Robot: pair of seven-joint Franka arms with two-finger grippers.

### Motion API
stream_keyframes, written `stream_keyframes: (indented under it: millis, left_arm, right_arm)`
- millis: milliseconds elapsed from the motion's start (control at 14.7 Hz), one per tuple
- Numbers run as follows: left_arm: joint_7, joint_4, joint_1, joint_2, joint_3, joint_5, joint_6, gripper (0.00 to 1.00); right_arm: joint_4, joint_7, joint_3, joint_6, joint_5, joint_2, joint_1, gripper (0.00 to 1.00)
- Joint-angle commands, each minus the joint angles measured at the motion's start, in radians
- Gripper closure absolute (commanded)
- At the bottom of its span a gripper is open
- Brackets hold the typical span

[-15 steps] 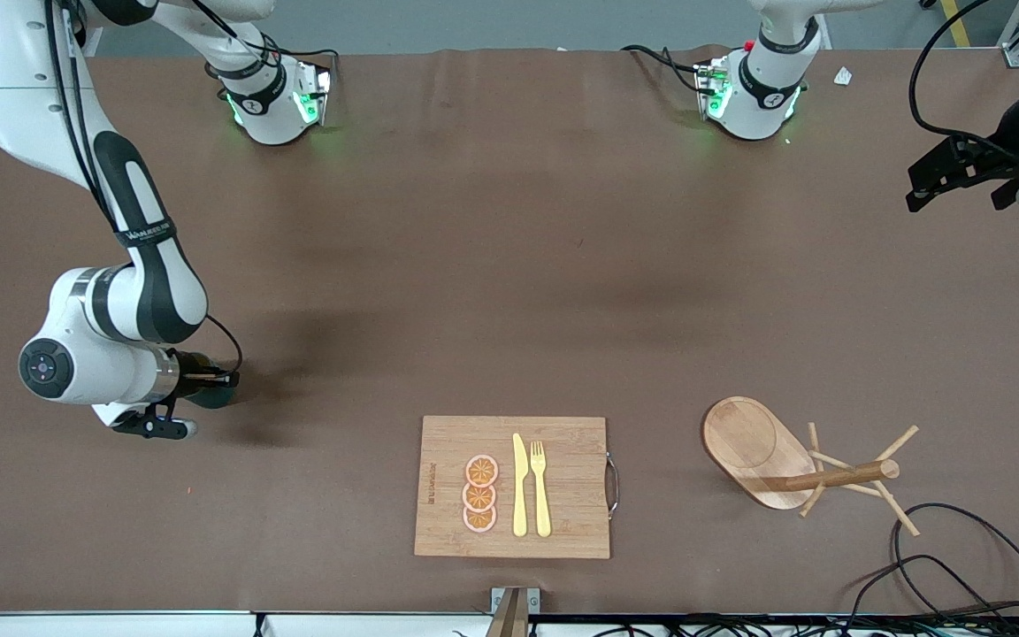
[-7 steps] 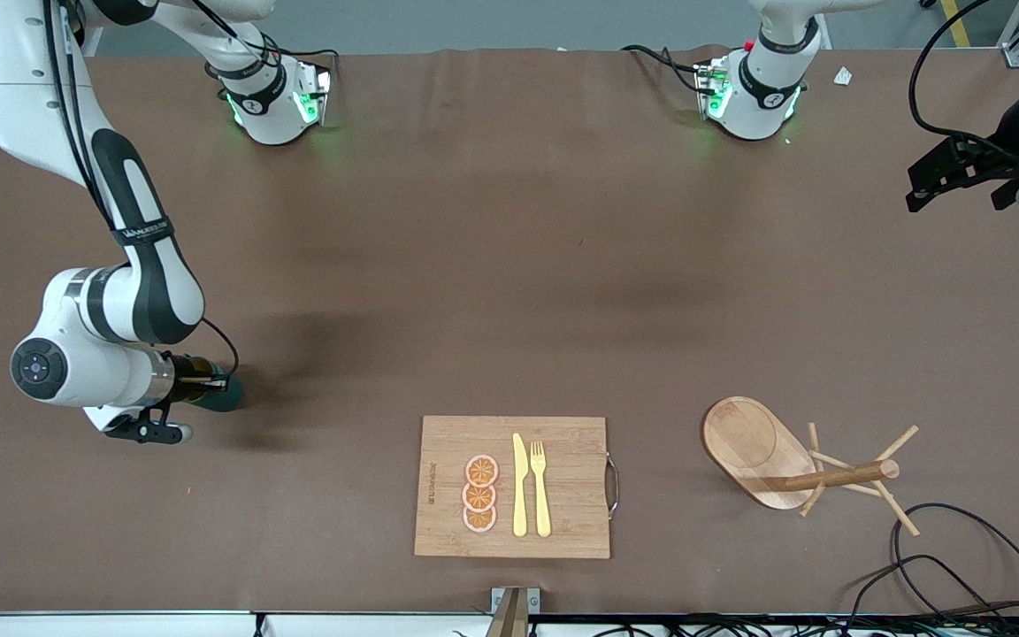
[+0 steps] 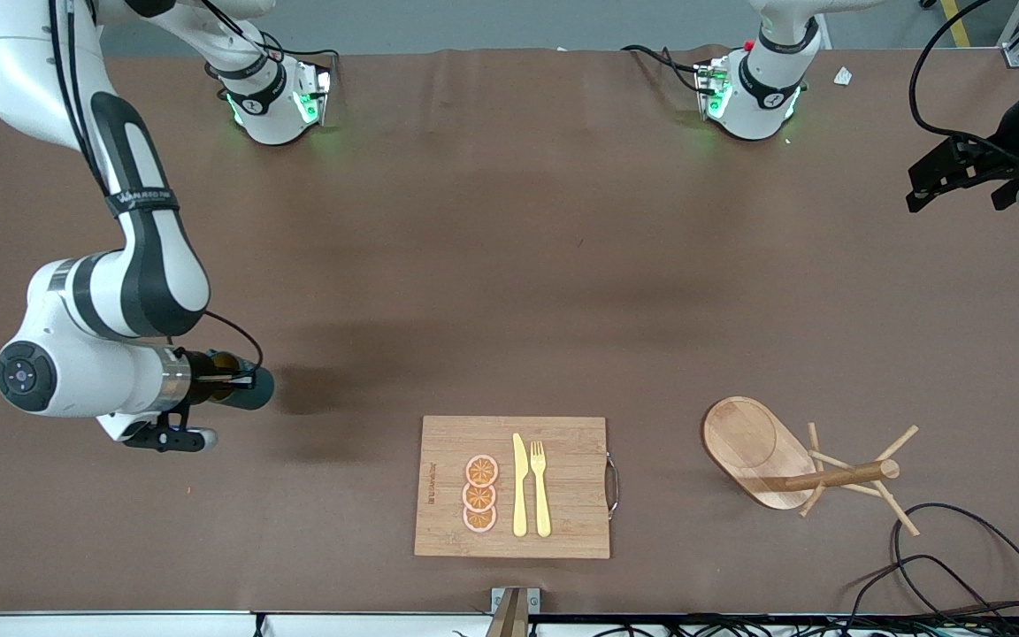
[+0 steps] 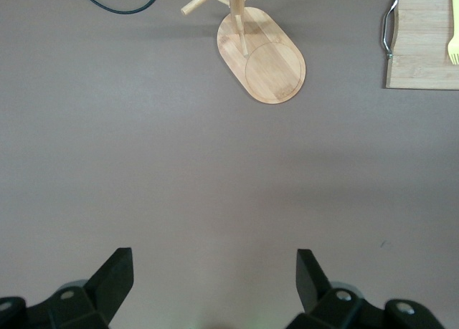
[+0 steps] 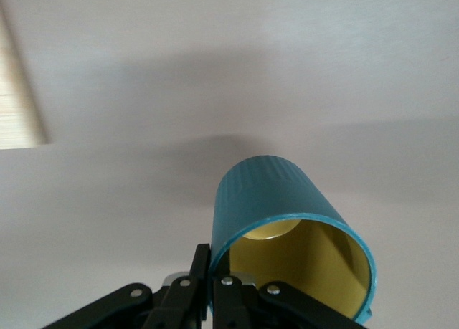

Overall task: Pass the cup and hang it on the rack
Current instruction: 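Close the right gripper on the teal mug's rim, then carry the teal mug with the right gripper to the table center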

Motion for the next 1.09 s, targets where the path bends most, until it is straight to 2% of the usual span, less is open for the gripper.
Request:
stream_keyframes:
  millis: [0, 272, 409, 749, 1022]
  left_arm:
    - [0.02, 0.017, 0.009, 0.008, -0.002, -0.015, -0.013, 0.0]
    - [0.02, 0.02, 0.008, 0.017, -0.002, -0.015, -0.011, 0.0]
    - [0.02, 0.02, 0.008, 0.019, -0.002, -0.015, -0.011, 0.0]
    - [0.02, 0.022, 0.008, 0.019, -0.002, -0.015, -0.008, 0.0]
    - [0.02, 0.022, 0.006, 0.017, -0.002, -0.015, -0.01, 0.0]
  right_arm:
    - [0.056, 0.157, -0.004, -0.03, 0.018, -0.008, 0.103, 0.98]
    - [0.154, 0.34, -0.004, -0.015, 0.015, 0.009, 0.295, 0.99]
    - [0.224, 0.433, -0.004, 0.008, 0.021, 0.053, 0.381, 0.99]
    - [0.251, 0.535, -0.007, 0.256, 0.018, 0.135, 0.56, 0.99]
    - [0.264, 0.561, -0.015, 0.41, 0.012, 0.23, 0.655, 0.99]
